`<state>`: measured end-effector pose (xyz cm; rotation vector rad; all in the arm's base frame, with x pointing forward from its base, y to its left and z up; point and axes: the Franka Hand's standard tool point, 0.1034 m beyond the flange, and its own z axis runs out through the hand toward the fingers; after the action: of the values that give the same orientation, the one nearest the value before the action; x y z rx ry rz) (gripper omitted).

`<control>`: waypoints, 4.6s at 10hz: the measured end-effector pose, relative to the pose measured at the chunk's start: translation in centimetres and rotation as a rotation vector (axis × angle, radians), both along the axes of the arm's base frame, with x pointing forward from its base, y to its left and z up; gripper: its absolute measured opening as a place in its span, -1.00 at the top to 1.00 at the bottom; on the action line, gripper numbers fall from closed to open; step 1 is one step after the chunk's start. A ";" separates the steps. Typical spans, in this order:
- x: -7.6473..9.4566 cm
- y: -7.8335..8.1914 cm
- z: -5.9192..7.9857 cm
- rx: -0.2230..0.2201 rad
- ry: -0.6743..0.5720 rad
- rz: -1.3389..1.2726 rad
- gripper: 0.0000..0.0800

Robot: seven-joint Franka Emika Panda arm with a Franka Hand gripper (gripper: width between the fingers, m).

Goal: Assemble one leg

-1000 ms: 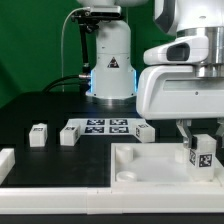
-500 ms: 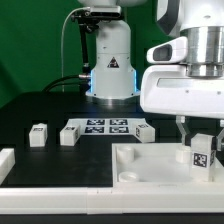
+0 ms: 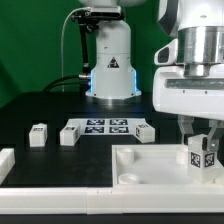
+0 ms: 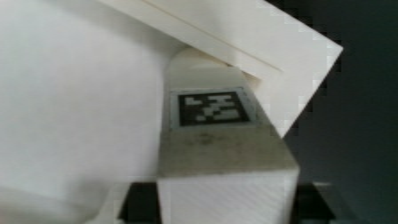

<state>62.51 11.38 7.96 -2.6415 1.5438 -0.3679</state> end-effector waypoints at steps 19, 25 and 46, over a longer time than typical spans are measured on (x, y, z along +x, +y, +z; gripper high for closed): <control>0.4 -0.1 0.2 -0.379 0.093 1.412 0.24; 0.4 0.1 0.3 -0.275 0.033 0.955 0.24; -1.0 -3.0 0.2 -0.178 0.014 0.046 -0.62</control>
Offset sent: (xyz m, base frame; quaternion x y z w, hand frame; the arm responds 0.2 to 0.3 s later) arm -0.0085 0.0146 0.0023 0.0135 -0.0436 -0.3135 0.9485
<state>61.53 8.37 8.19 -2.8125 1.5172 -0.5063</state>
